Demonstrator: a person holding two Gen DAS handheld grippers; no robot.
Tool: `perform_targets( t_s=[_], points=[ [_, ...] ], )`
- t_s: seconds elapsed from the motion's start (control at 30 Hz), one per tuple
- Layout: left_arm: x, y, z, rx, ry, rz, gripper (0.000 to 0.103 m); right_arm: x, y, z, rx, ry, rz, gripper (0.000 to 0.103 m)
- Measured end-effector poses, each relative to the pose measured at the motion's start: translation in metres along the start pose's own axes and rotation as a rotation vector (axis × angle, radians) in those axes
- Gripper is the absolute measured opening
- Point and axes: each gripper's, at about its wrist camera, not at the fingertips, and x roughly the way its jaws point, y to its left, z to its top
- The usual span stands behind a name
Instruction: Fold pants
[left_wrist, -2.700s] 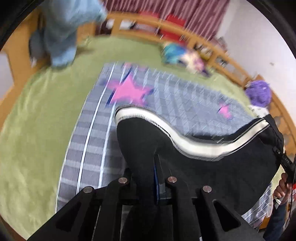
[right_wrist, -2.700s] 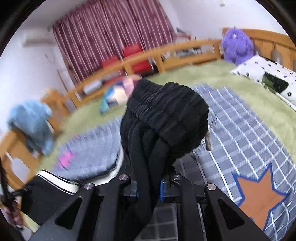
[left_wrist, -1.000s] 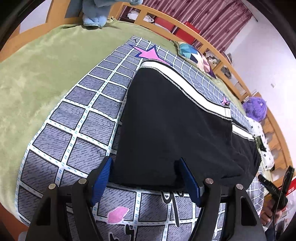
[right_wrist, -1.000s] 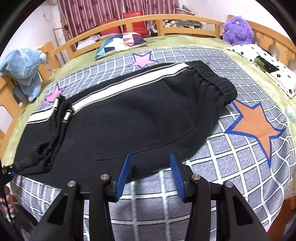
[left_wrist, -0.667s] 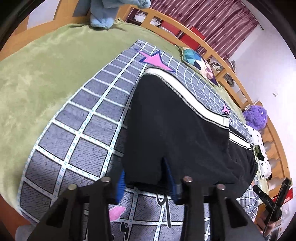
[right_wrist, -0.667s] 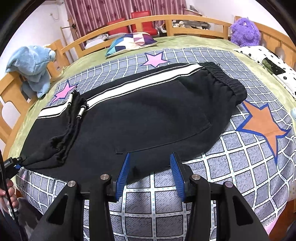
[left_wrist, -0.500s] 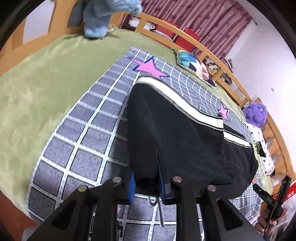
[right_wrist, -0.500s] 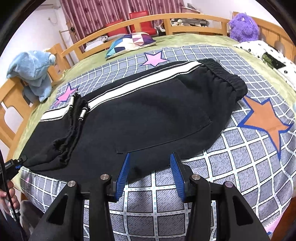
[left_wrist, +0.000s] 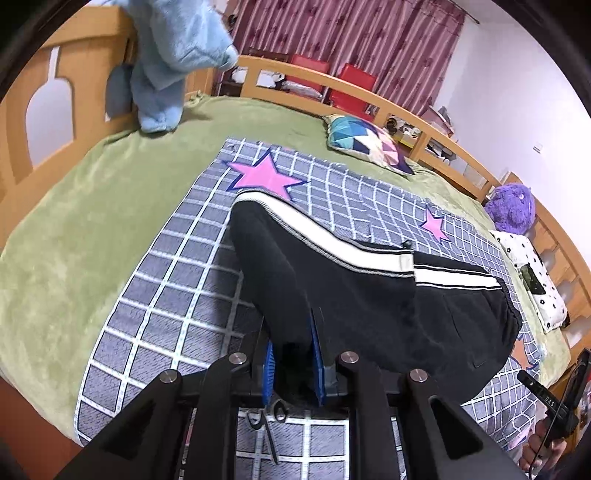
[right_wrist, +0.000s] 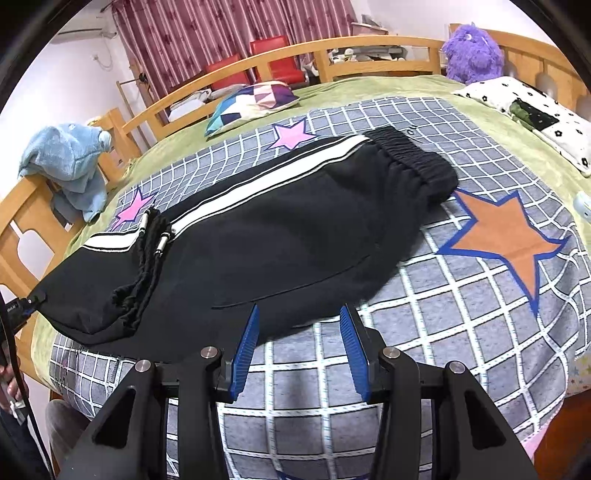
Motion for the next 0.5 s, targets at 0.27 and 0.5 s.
perform_targets(
  t_s=[0.27,0.5],
  points=[
    [-0.009,-0.070,0.015,0.146,-0.037,-0.052,0.015,-0.002,-0.022,0.000,0.034,-0.006,0.002,0.045],
    [0.006,-0.160,0.016,0.279,-0.030,-0.143,0.015,-0.002,-0.031,0.005,0.022,-0.021,-0.001,0.045]
  ],
)
